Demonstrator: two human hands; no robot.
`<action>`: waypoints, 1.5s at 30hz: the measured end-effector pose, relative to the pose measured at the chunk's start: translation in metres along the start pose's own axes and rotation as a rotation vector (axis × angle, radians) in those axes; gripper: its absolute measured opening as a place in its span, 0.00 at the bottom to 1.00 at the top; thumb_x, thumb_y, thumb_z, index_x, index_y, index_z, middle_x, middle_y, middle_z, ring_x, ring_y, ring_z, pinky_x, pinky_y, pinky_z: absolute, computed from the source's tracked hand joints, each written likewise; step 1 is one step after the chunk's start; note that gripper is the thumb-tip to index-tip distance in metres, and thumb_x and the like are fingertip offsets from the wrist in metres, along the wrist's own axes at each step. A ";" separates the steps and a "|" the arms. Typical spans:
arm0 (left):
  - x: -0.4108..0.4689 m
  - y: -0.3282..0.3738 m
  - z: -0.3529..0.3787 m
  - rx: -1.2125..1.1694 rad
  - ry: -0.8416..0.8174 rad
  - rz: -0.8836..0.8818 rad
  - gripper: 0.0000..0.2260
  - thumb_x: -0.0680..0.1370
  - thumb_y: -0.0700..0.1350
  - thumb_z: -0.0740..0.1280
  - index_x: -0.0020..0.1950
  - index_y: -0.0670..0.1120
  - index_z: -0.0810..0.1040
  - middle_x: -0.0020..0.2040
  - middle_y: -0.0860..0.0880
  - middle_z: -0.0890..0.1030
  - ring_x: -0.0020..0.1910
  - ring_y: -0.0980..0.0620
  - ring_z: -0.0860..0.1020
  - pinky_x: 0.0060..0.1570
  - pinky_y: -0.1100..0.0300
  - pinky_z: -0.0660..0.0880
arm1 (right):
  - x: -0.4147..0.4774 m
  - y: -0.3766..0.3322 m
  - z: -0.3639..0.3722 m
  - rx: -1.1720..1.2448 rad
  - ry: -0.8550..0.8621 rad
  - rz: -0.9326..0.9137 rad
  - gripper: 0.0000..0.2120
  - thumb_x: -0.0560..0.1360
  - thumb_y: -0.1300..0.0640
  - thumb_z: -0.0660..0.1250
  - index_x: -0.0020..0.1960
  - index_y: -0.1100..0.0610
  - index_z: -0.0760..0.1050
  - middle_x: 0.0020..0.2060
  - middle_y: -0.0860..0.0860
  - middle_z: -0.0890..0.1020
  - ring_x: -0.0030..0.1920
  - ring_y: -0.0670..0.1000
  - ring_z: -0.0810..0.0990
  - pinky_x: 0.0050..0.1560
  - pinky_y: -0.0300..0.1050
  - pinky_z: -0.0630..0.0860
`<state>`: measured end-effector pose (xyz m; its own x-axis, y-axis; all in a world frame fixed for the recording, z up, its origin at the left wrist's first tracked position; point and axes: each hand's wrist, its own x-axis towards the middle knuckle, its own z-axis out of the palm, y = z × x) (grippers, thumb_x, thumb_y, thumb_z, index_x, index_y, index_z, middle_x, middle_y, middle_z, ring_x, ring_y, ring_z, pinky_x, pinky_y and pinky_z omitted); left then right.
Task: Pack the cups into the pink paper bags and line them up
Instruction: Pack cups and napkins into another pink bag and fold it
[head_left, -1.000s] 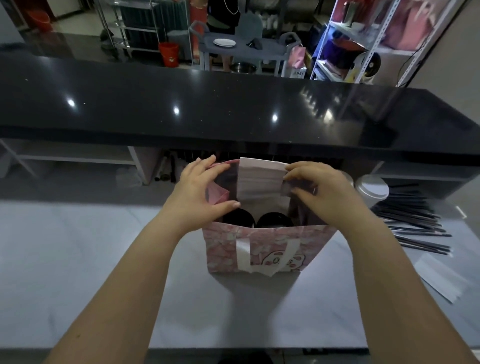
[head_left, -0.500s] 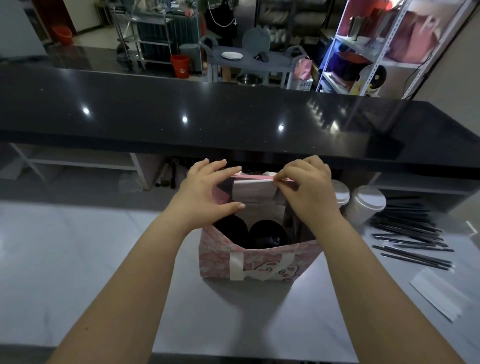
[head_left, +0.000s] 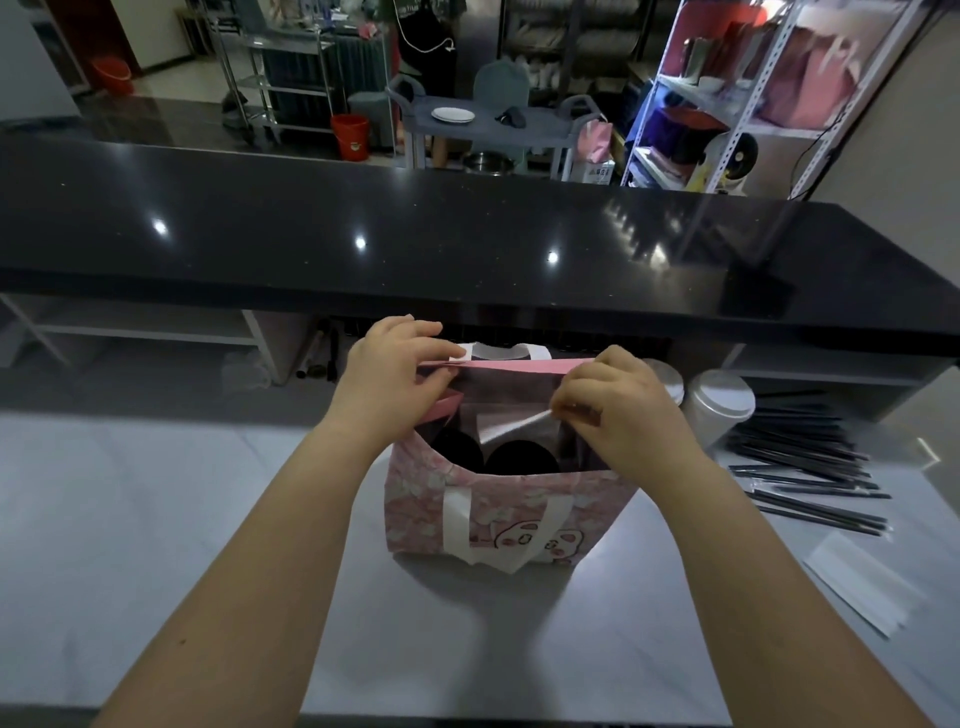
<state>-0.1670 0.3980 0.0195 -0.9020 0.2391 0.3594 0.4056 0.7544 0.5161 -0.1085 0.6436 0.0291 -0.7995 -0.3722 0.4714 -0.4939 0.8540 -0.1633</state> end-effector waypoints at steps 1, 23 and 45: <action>0.000 0.000 0.000 0.009 0.024 0.003 0.11 0.76 0.46 0.71 0.58 0.52 0.84 0.63 0.51 0.79 0.69 0.47 0.68 0.67 0.44 0.66 | -0.001 0.001 0.000 -0.010 -0.033 0.011 0.02 0.69 0.63 0.76 0.42 0.59 0.84 0.39 0.50 0.84 0.41 0.57 0.75 0.39 0.54 0.76; -0.031 -0.019 -0.001 -0.408 0.117 -0.020 0.17 0.72 0.58 0.72 0.60 0.64 0.78 0.67 0.62 0.73 0.70 0.59 0.67 0.67 0.55 0.65 | -0.026 0.029 -0.007 0.641 0.227 0.424 0.11 0.67 0.48 0.75 0.50 0.43 0.82 0.44 0.43 0.82 0.45 0.45 0.79 0.48 0.34 0.76; -0.089 -0.046 0.048 -1.055 0.103 -0.513 0.08 0.68 0.48 0.73 0.46 0.53 0.86 0.46 0.48 0.86 0.46 0.49 0.85 0.39 0.63 0.80 | -0.066 0.002 0.087 1.261 0.335 0.903 0.07 0.76 0.61 0.69 0.46 0.50 0.83 0.42 0.50 0.87 0.43 0.50 0.85 0.38 0.41 0.81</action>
<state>-0.1120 0.3712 -0.0735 -0.9986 -0.0321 -0.0416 -0.0366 -0.1429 0.9891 -0.0866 0.6382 -0.0777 -0.9503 0.3085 -0.0406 -0.0096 -0.1593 -0.9872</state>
